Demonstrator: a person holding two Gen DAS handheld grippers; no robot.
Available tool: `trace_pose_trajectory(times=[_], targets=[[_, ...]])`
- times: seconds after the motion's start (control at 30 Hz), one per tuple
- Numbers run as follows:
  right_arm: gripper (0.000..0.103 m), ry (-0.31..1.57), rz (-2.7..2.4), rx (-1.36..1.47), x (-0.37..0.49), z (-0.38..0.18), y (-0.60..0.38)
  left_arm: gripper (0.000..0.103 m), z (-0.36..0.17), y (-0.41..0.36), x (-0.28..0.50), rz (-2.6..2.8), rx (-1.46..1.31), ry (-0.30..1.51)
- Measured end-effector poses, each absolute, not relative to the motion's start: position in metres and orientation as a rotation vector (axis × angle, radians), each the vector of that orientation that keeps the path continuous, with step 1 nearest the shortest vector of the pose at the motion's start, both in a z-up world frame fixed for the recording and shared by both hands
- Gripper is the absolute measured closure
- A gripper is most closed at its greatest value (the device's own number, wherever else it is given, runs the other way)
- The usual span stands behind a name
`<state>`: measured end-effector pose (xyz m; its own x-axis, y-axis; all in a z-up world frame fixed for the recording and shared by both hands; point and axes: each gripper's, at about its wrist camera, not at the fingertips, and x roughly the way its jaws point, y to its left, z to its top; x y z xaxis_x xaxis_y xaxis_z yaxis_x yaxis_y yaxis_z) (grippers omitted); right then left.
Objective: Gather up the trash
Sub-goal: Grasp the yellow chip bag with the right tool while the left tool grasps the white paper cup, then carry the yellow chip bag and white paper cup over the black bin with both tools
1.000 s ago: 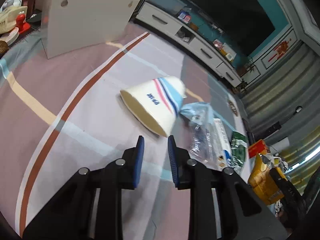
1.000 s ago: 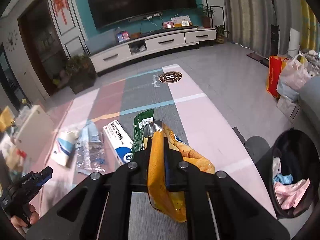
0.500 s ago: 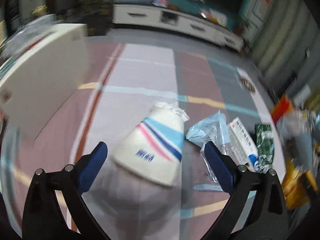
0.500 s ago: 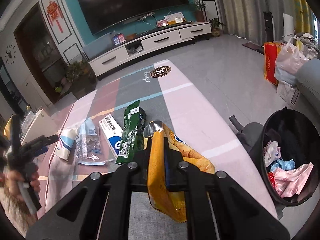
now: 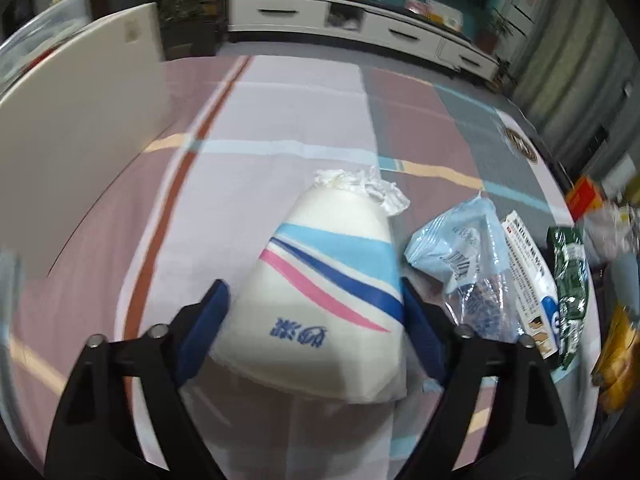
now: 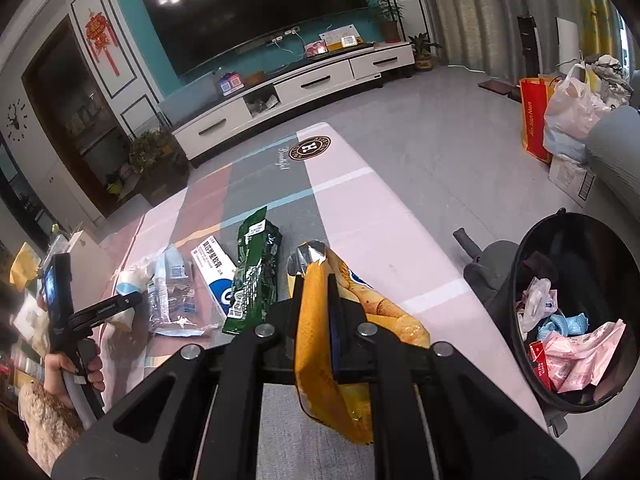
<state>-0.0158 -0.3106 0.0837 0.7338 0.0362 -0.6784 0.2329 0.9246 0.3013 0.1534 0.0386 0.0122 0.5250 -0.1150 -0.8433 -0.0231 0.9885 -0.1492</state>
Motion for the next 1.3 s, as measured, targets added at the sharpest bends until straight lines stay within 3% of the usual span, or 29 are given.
trace_pose_trajectory(times=[0.33, 0.6, 1.3], targets=[[0.092, 0.715, -0.062, 0.372, -0.029, 0.099, -0.307, 0.023, 0.078, 0.055, 0.021, -0.056, -0.404, 0.783], [0.092, 0.668, -0.047, 0.359, -0.062, 0.111, -0.309, 0.023, 0.080, 0.028, -0.066, -0.107, -0.522, 0.745], [0.092, 0.433, -0.182, 0.461, -0.139, 0.152, -0.393, 0.022, 0.135, -0.134, -0.097, -0.429, -0.315, 0.702]])
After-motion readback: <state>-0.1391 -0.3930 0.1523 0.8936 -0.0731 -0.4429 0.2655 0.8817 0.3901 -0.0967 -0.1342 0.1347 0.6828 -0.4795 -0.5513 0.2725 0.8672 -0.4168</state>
